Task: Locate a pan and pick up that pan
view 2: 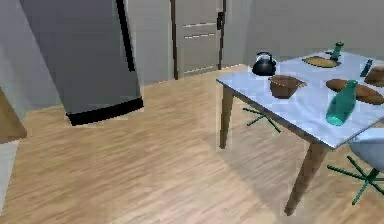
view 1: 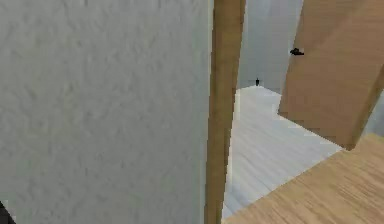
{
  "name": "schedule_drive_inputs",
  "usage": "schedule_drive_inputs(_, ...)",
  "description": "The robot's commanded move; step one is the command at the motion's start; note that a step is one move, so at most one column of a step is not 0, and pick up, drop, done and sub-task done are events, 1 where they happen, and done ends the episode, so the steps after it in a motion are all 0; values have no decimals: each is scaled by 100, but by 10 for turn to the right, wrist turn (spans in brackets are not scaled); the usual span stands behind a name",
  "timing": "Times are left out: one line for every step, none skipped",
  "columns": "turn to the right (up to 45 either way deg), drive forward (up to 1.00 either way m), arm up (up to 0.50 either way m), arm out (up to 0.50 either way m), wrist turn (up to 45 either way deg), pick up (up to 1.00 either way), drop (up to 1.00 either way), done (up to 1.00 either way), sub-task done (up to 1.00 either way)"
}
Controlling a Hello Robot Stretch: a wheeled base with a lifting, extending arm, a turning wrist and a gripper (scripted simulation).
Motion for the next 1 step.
schedule_drive_inputs(450,0,0,0,0,0,0,0,0)
